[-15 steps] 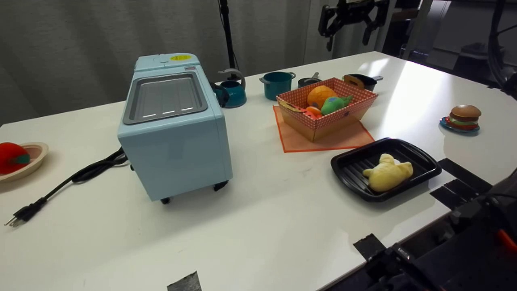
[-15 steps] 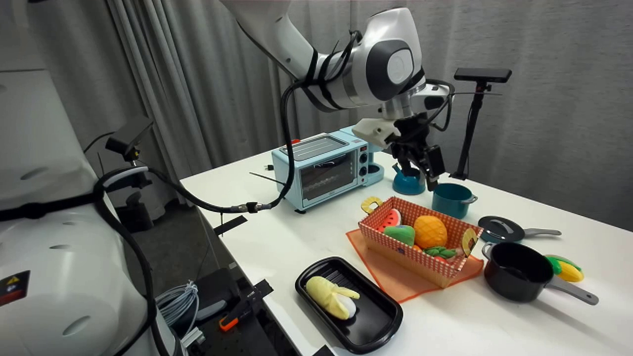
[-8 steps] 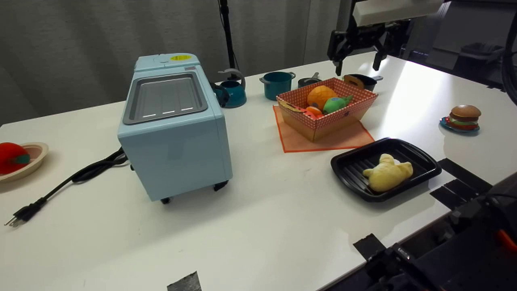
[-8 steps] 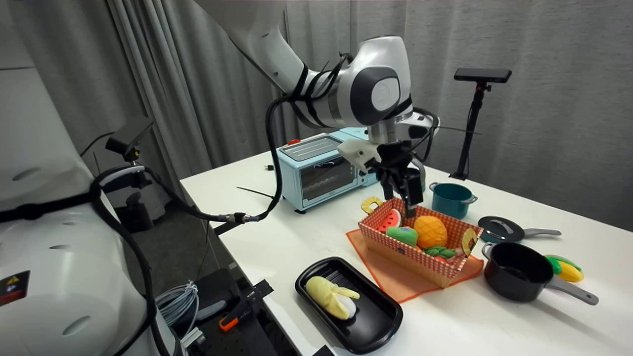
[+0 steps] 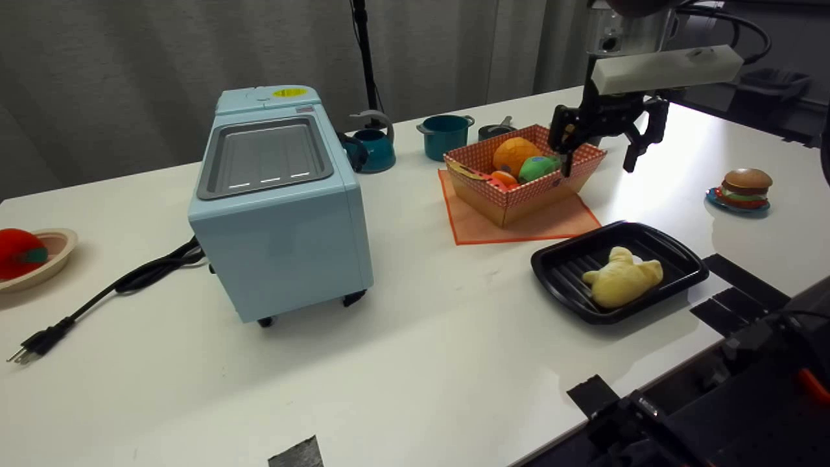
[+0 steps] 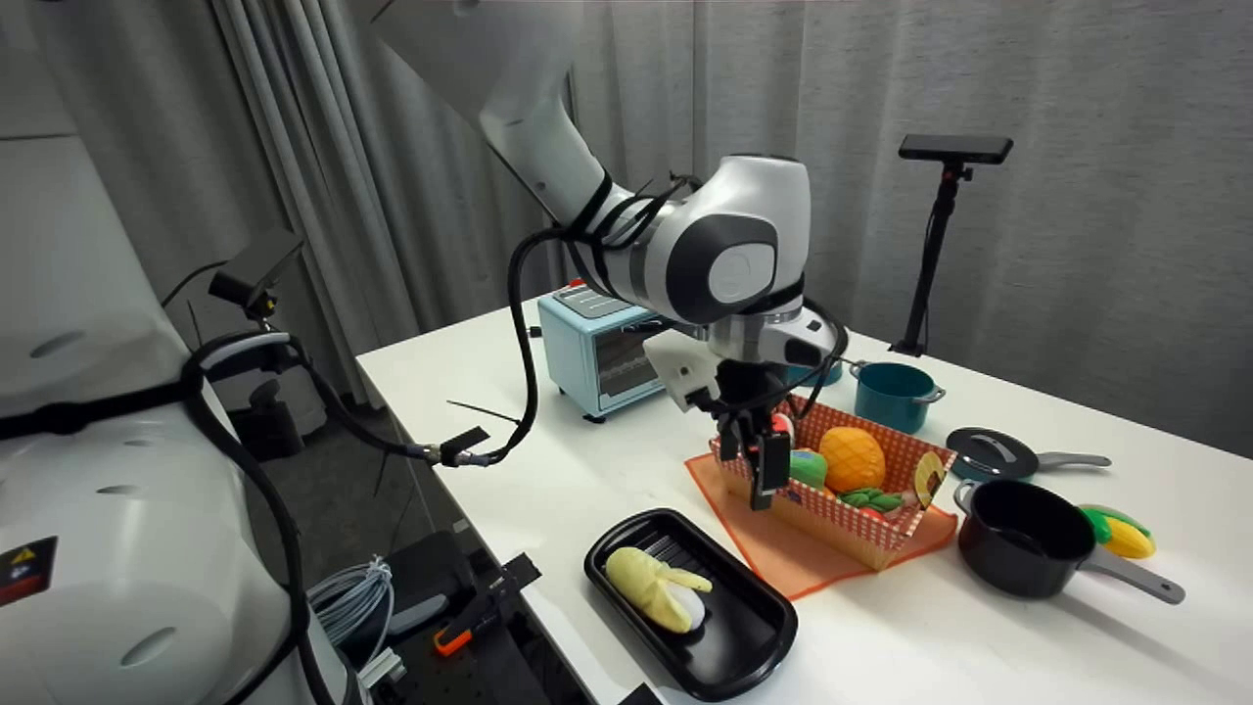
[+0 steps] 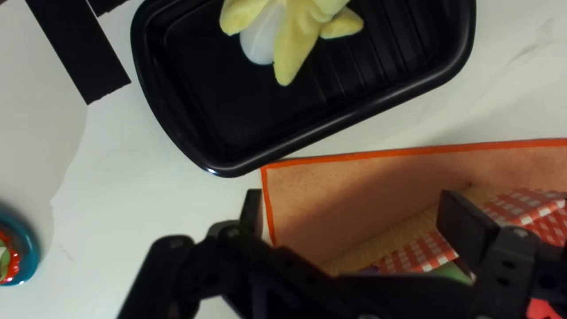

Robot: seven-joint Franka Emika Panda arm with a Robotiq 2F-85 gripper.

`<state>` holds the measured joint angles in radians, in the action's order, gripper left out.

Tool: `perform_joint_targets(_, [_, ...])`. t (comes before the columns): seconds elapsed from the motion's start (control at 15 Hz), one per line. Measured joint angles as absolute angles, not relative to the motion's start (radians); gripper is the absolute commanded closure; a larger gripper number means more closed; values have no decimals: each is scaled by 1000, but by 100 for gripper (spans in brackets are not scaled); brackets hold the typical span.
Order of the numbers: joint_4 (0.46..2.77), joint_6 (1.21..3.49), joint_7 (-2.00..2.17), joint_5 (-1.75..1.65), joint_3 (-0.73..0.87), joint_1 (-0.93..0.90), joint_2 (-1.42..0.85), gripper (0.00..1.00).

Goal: Pick up the banana and avocado plush toy and put it in the basket

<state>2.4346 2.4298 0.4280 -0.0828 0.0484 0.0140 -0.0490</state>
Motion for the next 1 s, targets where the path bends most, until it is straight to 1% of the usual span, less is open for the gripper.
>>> perform_joint_targets(0.73, [2465,2296,317,-20,41,14,-155,0])
perform_joint_targets(1.0, [2465,2284,265,18,34,14,-180,0])
